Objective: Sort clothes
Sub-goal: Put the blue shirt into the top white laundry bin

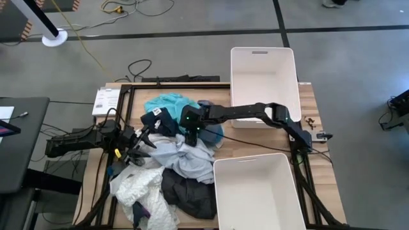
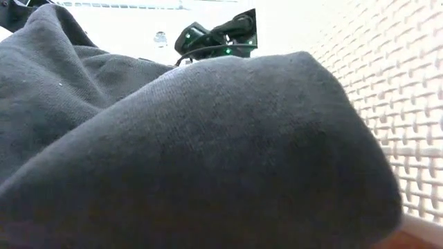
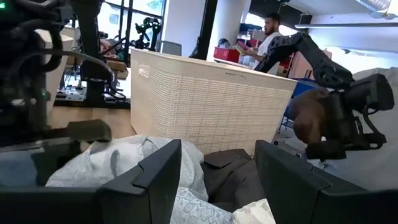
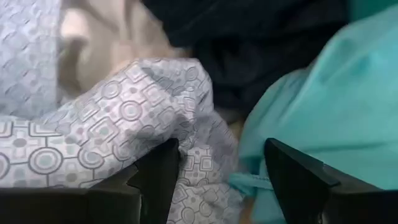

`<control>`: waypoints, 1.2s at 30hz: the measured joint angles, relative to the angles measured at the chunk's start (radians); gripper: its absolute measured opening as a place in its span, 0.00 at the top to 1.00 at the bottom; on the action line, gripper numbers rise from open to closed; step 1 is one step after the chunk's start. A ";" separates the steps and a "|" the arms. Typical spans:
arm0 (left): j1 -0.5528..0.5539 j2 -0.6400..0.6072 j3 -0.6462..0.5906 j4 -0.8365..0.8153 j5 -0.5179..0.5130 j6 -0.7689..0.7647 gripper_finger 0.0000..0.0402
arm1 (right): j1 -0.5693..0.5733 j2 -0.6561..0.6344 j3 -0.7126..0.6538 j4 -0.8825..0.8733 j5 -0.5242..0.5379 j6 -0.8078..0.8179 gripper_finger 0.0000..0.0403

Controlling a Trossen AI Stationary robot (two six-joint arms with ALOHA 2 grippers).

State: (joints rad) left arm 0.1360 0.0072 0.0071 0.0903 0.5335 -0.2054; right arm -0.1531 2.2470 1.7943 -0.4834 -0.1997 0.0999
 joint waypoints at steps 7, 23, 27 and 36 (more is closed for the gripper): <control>0.000 0.000 0.000 0.000 0.000 0.000 0.51 | 0.003 -0.148 -0.001 -0.057 -0.003 -0.028 0.41; 0.000 0.000 0.000 0.002 -0.001 0.065 0.51 | 0.119 -0.153 0.000 -0.201 -0.067 -0.110 0.37; 0.000 0.000 0.000 0.002 -0.005 0.071 0.51 | 0.124 -0.080 0.002 -0.221 -0.064 -0.112 0.30; 0.000 0.000 0.000 0.003 -0.023 0.071 0.51 | 0.160 0.052 0.008 -0.184 -0.063 -0.157 0.26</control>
State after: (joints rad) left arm 0.1364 0.0071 0.0071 0.0930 0.5106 -0.1341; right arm 0.0073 2.2985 1.8021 -0.6677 -0.2630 -0.0566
